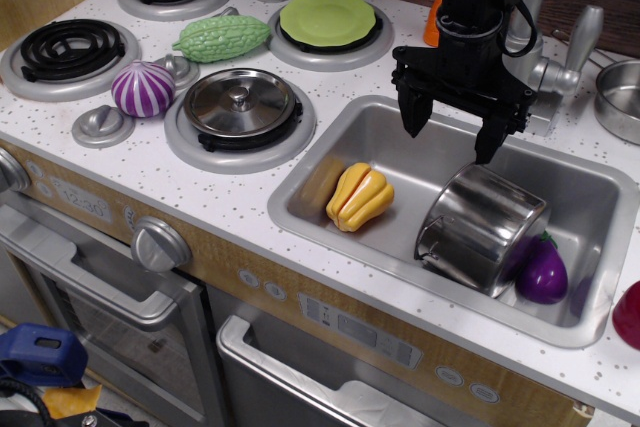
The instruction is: Flip pot upright in sink
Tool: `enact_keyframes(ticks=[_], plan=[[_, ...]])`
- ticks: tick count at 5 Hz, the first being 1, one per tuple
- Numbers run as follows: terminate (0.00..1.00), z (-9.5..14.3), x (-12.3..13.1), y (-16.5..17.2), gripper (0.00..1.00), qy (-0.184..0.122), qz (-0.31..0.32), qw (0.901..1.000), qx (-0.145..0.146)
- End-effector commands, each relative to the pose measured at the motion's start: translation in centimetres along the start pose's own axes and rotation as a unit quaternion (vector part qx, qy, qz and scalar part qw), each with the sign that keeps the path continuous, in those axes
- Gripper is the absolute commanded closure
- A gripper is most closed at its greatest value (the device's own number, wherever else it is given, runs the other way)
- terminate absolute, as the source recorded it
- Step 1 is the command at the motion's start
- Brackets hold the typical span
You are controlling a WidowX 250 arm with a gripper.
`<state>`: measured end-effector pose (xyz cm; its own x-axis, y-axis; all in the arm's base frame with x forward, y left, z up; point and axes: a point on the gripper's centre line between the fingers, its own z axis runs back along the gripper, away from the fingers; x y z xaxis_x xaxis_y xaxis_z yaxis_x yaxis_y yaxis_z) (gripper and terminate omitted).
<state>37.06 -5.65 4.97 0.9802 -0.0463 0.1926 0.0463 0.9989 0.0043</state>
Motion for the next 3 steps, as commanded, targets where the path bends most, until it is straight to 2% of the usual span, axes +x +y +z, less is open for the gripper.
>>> enact_keyframes(ticks=[1,2,3], plan=[[0.0,0.0,0.0,0.0,0.0,0.0,0.0,1.0,0.0],[0.0,0.33,0.71,0.52,0.0,-0.006,0.043,0.9948,-0.092],[0.0,0.28,0.68,0.82,0.0,-0.012,0.063,0.9876,-0.143]])
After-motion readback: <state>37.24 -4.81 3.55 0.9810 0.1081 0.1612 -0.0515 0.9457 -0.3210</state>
